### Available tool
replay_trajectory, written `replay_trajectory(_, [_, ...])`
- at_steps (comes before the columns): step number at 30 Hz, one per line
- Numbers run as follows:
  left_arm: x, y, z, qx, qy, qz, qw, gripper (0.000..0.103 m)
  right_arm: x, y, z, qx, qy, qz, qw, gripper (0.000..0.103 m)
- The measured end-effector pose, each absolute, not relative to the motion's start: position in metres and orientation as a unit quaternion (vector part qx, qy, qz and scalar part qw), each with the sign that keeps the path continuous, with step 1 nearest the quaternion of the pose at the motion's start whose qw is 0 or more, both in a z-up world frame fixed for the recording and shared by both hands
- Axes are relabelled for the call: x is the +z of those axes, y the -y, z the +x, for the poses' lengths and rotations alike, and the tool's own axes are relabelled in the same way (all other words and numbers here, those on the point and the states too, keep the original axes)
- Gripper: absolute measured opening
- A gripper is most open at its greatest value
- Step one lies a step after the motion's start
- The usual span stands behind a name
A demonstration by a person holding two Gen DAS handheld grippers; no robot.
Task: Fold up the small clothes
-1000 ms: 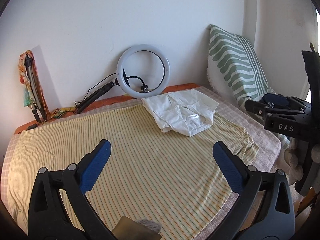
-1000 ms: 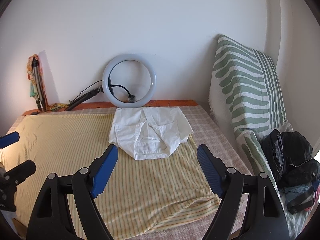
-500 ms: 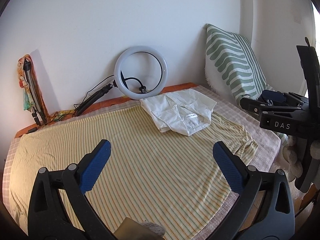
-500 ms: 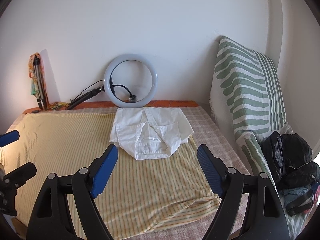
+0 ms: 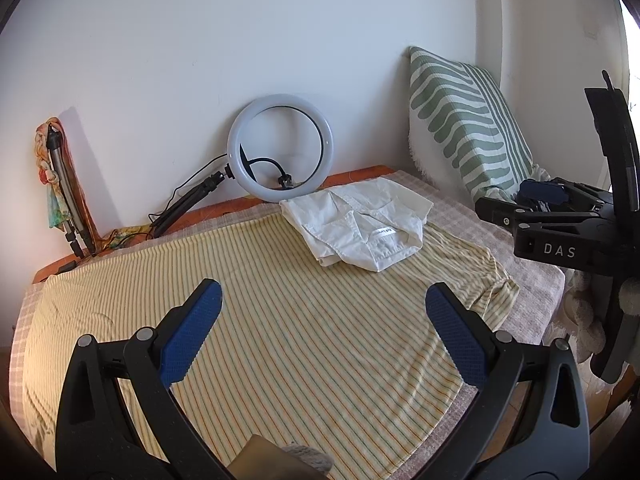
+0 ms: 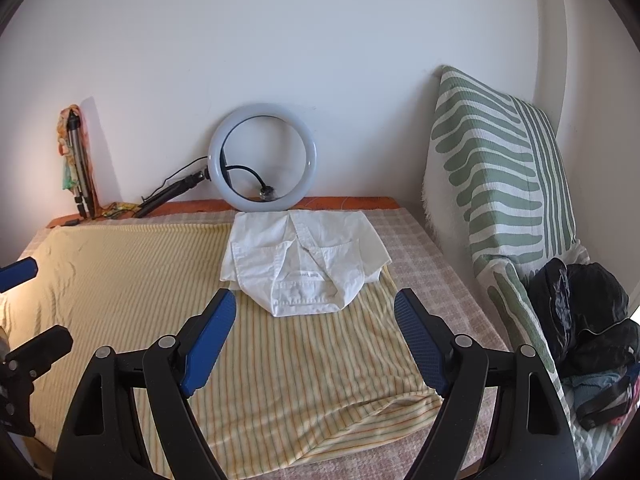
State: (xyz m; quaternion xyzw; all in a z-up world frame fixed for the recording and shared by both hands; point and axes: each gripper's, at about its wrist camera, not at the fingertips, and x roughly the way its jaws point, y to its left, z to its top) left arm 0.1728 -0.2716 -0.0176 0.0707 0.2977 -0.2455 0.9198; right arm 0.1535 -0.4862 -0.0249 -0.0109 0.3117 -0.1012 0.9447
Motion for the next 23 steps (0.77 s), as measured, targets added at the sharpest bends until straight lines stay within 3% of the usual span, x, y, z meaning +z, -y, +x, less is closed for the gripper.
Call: replay_trajectory(23, [-0.023,0.269,0.175,-0.234,-0.297,0.077,0.923,0.103,-0.039,0.487,0.161,-0.093,-0.324,-0.003,0.941,0.081])
